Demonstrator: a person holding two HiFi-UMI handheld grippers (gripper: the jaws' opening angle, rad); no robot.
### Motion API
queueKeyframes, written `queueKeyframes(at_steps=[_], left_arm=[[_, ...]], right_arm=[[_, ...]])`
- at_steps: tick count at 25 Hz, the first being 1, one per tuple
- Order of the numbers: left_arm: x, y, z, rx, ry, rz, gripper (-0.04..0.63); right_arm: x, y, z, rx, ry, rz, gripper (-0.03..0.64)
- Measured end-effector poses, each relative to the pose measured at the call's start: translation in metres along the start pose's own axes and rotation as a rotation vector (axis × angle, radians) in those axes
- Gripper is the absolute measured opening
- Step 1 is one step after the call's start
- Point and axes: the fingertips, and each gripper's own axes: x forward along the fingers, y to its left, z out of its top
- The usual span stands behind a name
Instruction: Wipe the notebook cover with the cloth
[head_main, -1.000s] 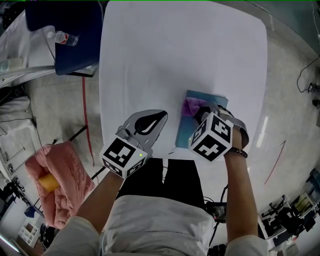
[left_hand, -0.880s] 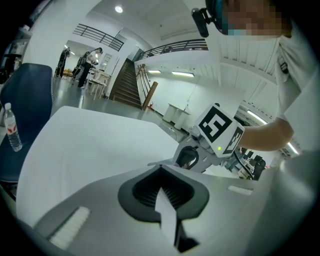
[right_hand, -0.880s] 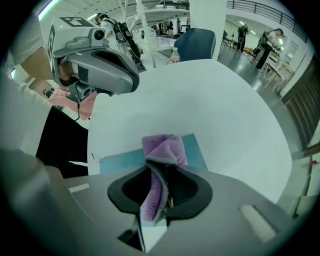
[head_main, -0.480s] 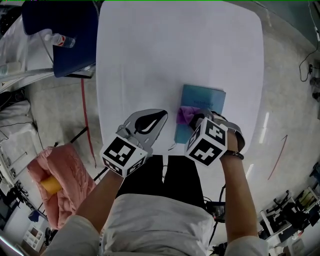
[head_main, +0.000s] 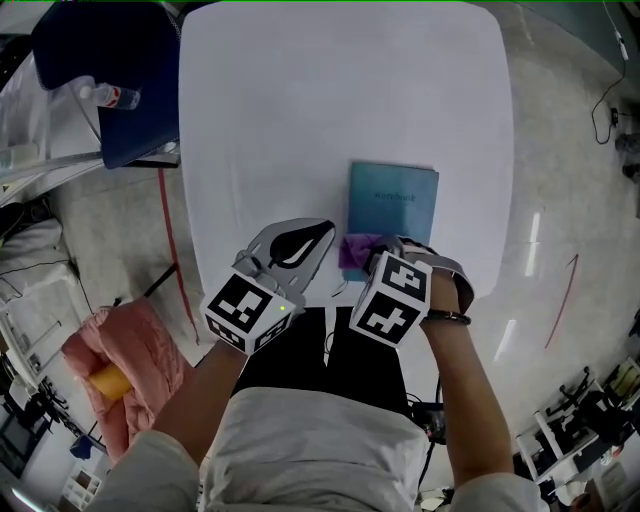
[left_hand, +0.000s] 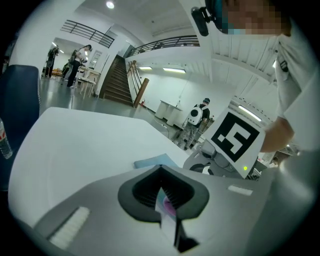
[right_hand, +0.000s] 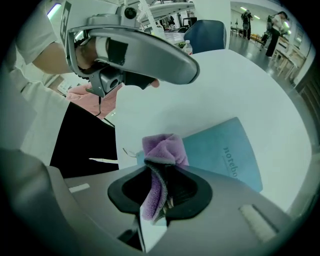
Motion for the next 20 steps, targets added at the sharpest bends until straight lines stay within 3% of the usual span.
queueKeyframes(at_steps=[10,20], left_arm=[[0.001,-0.009,-0.004,0.013,0.011,-0.018,0.0],[-0.002,-0.008,-0.011,0.013,0.024,-0.017,0.0]], right_arm=[[0.01,0.039,-0.008,0.009,0.014,0.106,0.103],[0.013,0.047,-0.01,0.033,-0.021,0.068,0.103]])
